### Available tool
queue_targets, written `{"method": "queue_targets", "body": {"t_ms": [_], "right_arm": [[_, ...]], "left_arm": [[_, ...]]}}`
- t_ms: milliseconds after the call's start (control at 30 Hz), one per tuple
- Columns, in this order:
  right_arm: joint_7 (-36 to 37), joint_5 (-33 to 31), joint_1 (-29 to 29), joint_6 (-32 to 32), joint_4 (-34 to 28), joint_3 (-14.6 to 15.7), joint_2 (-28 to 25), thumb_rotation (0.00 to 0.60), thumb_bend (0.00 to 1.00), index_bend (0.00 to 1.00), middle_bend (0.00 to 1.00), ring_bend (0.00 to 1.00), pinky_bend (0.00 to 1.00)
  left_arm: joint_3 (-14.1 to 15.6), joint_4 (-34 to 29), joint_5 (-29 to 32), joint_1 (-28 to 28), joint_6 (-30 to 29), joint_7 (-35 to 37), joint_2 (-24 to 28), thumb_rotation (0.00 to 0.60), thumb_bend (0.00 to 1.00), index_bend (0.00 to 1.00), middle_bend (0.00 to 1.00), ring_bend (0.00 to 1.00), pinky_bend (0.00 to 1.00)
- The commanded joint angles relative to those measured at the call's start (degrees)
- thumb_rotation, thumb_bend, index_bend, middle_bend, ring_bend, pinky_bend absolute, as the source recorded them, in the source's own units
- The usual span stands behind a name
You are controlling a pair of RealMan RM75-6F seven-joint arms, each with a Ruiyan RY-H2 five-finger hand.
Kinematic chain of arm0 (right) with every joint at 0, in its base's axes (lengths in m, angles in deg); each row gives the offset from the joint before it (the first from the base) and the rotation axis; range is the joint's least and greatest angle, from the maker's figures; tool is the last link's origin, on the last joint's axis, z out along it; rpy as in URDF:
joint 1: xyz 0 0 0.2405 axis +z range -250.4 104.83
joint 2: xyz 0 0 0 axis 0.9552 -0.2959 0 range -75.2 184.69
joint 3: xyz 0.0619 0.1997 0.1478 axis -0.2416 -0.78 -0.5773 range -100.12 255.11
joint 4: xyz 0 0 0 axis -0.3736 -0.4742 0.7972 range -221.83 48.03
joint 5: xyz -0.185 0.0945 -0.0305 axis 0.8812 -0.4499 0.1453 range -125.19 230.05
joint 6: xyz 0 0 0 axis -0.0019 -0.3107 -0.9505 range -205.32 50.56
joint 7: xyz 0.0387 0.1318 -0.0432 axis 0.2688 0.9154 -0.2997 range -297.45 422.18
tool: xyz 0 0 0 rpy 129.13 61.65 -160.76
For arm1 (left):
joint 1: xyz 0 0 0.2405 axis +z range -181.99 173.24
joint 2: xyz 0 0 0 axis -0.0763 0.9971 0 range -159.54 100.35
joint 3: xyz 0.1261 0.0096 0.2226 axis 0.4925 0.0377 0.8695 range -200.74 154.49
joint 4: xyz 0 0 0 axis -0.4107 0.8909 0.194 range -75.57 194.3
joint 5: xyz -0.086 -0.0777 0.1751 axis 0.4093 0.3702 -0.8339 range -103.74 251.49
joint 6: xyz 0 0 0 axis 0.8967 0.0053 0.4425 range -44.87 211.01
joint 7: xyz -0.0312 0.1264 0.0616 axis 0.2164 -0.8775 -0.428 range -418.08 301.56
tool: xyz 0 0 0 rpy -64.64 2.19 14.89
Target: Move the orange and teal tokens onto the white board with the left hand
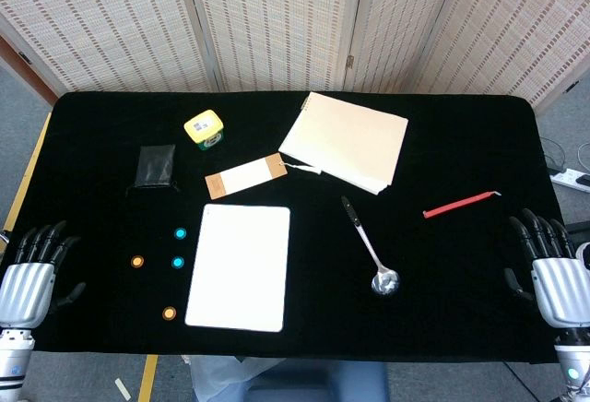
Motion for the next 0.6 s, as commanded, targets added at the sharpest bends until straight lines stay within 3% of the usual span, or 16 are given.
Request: {"method": "queue_targets", "body": {"t_ms": [33, 333, 600], "right_arm": [[-0.42, 0.05, -0.08, -0.21, -0.59, -0.13, -0.59, 0.6, 0.43, 0.0, 0.0, 0.0, 0.0], [-0.61, 0.46, 0.08, -0.14, -1.79, -0.24, -1.77, 0.6, 0.43, 0.0, 0.0, 0.0, 0.0], [-0.2, 0.26, -0.22, -0.16, -1.72, -0.06, -2.04, 0.6, 0.43, 0.0, 0.0, 0.0, 0.0]], "left_arm": [[-0.76, 0.79, -0.31, -1.82, 1.85, 0.83, -0.49, 0.6, 0.27, 0.28, 0.1, 0.06, 0.0], [-2.52, 4.34, 0.4, -10.08, 12.92, 4.74, -2.6, 0.6, 0.29, 0.37, 0.12, 0.07, 0.0], [-1.85, 7.57, 3.53, -14.13, 20.96, 3.76, -4.73, 0.6, 0.3, 0.38, 0.13, 0.07, 0.0]]}}
